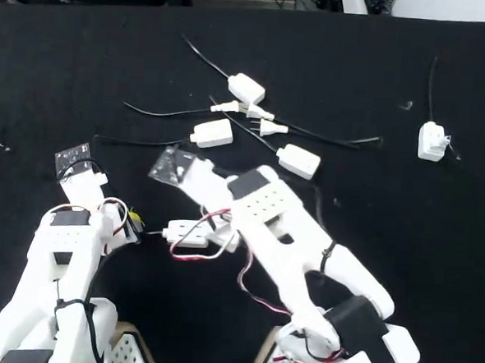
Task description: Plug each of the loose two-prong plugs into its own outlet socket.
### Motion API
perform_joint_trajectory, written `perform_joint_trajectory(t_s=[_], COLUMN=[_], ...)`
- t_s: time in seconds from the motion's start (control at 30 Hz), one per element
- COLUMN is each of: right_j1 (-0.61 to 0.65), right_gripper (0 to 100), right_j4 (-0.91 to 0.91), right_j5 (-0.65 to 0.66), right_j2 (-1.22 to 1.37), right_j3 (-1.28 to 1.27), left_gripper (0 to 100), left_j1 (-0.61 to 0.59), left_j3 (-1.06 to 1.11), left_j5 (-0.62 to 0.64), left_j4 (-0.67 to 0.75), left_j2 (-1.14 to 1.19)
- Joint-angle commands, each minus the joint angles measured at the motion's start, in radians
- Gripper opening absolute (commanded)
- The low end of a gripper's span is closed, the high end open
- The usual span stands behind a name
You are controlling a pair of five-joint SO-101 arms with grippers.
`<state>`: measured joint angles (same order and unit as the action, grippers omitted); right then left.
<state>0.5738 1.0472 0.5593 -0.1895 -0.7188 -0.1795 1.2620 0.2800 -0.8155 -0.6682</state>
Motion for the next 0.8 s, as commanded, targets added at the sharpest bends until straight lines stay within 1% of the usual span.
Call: perform_joint_trajectory(t_s=[0.0, 0.07, 0.2, 0.37, 0.47, 0.53, 0.63, 0.77], right_j1=[-0.041, -0.051, -0.064, -0.081, -0.081, -0.077, -0.078, -0.077], right_gripper=[11.9, 10.2, 8.3, 8.4, 8.3, 8.3, 8.4, 8.5], right_j4=[-0.199, -0.265, -0.305, -0.333, -0.308, -0.267, -0.216, -0.19], right_j5=[-0.005, -0.006, -0.008, -0.006, -0.008, -0.041, -0.1, -0.112], right_j2=[-0.047, -0.047, -0.042, 0.082, 0.171, 0.199, 0.179, 0.087], right_j3=[-0.07, -0.093, -0.096, -0.074, -0.019, 0.021, 0.056, 0.03], left_gripper=[23, 23, 23, 23, 23, 23, 23, 23], left_j1=[-0.007, -0.005, -0.005, -0.005, -0.005, -0.005, -0.005, -0.005], left_j3=[-0.01, -0.01, -0.008, -0.008, -0.008, -0.008, -0.008, -0.008], left_j5=[-0.012, -0.012, -0.012, -0.012, -0.012, -0.012, -0.012, -0.012], left_j4=[-0.012, -0.012, -0.012, -0.012, -0.012, -0.012, -0.012, -0.012], left_j2=[0.005, 0.005, 0.005, 0.005, 0.005, 0.005, 0.005, 0.005])
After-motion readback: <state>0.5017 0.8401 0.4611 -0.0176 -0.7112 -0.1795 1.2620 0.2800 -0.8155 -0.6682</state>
